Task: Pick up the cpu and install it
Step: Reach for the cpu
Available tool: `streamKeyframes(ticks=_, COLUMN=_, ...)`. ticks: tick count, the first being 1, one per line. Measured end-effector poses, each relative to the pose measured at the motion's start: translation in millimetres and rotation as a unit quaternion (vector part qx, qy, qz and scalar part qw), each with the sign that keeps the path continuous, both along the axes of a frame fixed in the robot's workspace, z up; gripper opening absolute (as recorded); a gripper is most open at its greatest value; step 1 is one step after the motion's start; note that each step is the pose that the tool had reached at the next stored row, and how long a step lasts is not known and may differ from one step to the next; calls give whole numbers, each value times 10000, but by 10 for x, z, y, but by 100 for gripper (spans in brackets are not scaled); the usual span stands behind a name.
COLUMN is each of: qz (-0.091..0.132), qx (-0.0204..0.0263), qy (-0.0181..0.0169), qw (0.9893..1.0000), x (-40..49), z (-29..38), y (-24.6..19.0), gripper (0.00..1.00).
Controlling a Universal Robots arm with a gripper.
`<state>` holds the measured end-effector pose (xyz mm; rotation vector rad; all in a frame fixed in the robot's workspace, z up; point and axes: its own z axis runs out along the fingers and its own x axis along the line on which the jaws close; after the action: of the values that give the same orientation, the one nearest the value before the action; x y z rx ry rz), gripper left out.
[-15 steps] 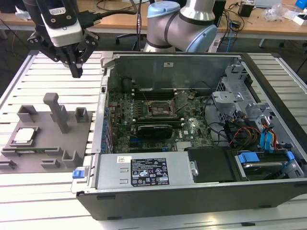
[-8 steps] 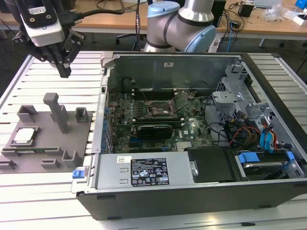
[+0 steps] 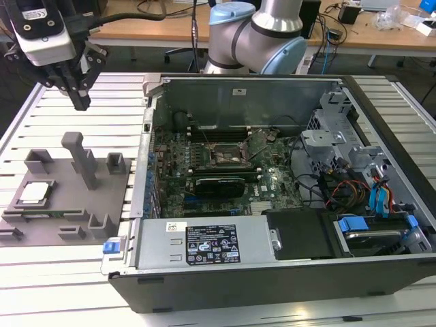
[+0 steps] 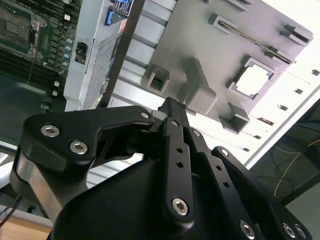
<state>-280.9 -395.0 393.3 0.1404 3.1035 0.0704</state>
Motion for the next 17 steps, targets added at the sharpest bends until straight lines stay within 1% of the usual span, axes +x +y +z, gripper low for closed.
streamKeyframes(ticks=8, qz=0, qx=0, qy=0, qw=10000, x=-112, z=0, y=0, gripper=11)
streamKeyframes(ticks=12, qz=0, qx=2, qy=-2, qw=10000, x=-202, z=0, y=0, gripper=11)
streamKeyframes(ticks=17, qz=0, qx=3, qy=-3, qw=10000, x=-266, z=-2, y=0, gripper=11)
